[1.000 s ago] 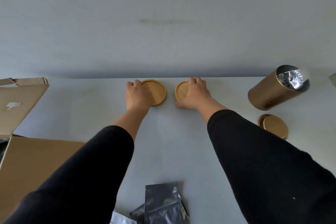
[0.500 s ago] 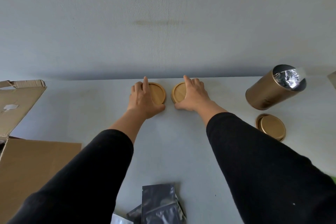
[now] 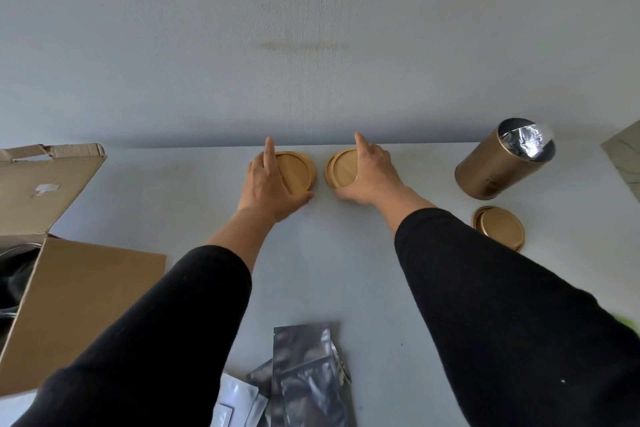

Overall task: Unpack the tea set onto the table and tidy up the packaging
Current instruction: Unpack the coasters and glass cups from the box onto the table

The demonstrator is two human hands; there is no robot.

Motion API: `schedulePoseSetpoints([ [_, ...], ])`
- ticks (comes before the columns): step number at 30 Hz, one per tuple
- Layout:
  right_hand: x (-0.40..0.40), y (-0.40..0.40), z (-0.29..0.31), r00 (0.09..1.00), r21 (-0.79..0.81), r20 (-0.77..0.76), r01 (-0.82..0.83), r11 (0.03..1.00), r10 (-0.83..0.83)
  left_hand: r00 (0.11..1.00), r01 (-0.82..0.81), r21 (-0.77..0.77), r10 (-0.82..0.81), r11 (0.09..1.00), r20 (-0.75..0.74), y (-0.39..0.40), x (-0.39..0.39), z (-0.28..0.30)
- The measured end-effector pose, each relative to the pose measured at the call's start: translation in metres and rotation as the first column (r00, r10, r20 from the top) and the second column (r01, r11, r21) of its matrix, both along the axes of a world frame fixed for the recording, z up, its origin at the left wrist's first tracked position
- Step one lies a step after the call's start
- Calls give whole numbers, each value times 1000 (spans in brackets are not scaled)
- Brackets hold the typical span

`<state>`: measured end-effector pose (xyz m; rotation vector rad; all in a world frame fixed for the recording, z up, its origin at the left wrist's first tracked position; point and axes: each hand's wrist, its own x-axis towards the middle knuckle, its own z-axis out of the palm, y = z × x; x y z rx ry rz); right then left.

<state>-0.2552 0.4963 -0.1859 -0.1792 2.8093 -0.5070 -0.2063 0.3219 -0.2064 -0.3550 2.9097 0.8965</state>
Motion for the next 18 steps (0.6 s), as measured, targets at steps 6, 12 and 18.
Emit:
schedulePoseSetpoints([
  [6, 47, -1, 7, 999, -12, -1, 49, 999, -49, 999, 14, 10, -14, 1000, 29, 0, 45, 6],
  [12, 92, 0, -9, 996, 13, 44, 73, 997, -73, 996, 50, 19, -51, 999, 69, 4, 79, -6],
  [18, 97, 3, -27, 993, 10, 81, 85, 996, -85, 995, 43, 28, -45, 999, 85, 7, 81, -18],
])
